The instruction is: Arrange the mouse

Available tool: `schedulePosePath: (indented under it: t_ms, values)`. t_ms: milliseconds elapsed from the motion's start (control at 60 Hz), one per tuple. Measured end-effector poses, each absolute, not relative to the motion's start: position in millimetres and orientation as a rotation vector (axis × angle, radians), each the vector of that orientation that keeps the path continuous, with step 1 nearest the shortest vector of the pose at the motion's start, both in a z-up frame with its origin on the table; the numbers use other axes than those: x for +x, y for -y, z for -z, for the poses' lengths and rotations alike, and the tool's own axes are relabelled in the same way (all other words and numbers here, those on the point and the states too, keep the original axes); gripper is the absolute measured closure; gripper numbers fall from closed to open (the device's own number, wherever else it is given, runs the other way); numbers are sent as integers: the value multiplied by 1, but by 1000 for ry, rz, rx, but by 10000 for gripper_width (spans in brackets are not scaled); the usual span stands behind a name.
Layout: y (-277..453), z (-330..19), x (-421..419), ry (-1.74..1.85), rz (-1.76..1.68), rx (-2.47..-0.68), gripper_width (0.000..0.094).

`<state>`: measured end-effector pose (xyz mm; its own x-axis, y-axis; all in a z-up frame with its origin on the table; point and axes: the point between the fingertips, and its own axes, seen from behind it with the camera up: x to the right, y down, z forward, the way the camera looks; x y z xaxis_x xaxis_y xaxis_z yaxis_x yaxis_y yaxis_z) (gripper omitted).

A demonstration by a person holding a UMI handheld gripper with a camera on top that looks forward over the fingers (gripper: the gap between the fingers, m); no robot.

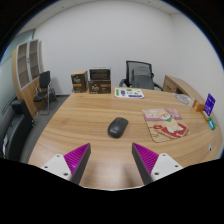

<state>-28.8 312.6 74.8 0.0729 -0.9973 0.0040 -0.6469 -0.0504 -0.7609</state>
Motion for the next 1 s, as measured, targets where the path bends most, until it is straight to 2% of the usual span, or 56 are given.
schedulePosePath:
  t_ms: [233,433,667,1000]
  values:
    - [-311,-27,28,-1687,769,-1760,68]
    - [-309,0,71,-1702,765,-1764,68]
    - [-312,16,107,-1689,753,-1792,63]
    - [-325,16,143,-1655,750,-1813,72]
